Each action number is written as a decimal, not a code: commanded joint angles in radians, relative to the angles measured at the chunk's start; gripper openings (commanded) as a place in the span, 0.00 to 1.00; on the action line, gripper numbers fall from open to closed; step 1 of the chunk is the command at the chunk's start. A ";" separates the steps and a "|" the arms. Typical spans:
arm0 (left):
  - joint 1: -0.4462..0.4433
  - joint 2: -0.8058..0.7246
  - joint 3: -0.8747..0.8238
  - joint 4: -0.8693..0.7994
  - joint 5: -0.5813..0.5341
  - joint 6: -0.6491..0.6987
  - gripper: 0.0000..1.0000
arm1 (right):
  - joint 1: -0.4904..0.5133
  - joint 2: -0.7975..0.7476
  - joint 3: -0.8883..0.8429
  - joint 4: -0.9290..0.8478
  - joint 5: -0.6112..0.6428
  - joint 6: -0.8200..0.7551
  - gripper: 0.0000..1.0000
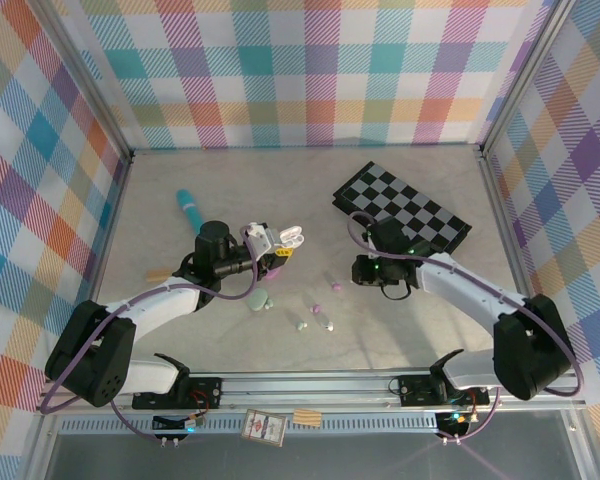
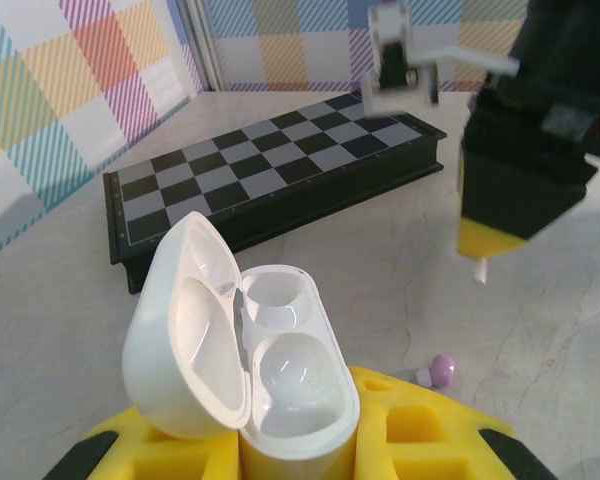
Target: Insert the wireless bluetooth earbuds into the charging case
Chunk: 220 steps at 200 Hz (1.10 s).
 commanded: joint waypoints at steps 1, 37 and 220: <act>-0.005 -0.008 0.025 -0.046 0.055 0.016 0.07 | 0.021 -0.042 0.075 -0.020 0.086 -0.201 0.21; -0.014 -0.003 0.050 -0.110 0.101 0.013 0.03 | 0.059 -0.071 0.179 -0.011 0.136 -0.416 0.21; -0.045 0.028 0.193 -0.360 0.274 -0.008 0.03 | 0.283 -0.015 0.307 0.114 0.101 -0.902 0.23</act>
